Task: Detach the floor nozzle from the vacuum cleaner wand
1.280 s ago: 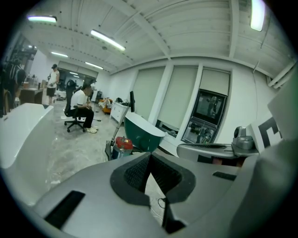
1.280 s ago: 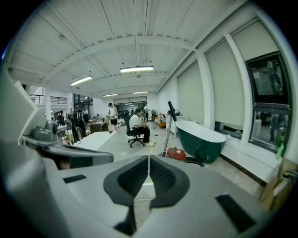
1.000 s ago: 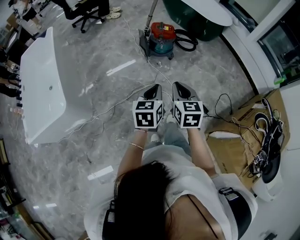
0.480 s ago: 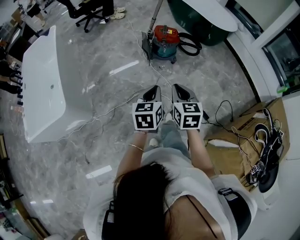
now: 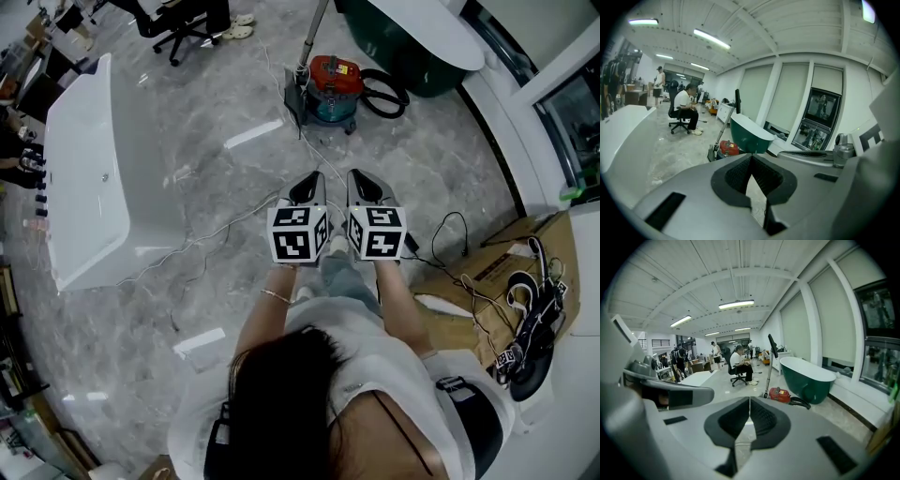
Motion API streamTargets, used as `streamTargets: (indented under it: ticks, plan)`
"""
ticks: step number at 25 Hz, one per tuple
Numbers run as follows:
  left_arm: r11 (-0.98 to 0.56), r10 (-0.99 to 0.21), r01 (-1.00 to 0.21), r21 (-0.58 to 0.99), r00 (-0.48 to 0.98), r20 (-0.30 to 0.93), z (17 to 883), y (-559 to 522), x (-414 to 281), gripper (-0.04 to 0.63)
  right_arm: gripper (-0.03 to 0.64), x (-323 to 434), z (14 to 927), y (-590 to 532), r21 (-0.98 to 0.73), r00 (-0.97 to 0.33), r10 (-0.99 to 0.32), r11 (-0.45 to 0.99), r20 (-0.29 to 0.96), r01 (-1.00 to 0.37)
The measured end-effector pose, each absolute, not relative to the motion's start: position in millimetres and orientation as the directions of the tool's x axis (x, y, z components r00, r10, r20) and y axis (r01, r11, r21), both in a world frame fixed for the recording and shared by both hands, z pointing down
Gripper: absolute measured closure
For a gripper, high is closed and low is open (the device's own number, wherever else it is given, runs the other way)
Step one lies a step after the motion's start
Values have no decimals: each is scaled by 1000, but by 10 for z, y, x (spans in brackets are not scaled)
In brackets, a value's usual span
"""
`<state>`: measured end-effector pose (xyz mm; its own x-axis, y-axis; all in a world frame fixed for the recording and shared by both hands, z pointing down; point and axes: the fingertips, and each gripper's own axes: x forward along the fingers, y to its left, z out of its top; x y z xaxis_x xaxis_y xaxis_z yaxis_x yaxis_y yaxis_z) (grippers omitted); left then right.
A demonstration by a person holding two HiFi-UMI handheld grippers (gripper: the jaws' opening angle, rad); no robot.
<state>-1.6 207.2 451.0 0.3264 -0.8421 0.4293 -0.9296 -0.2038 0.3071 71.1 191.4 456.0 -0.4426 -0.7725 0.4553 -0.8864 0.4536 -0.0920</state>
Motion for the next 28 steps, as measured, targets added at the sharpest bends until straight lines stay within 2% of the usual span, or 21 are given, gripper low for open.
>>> streamTargets:
  ticks: [13,28]
  plan:
    - [-126,-843,-944,306,265,469,4616,1414,37,594,604,778,4615,1170,-101,-477,-736,494,481,-864]
    - [-145,-855,-961,234,241,460,4548,717,362,594,604,983,4535,457,-92,-511,-728,532,457,-842]
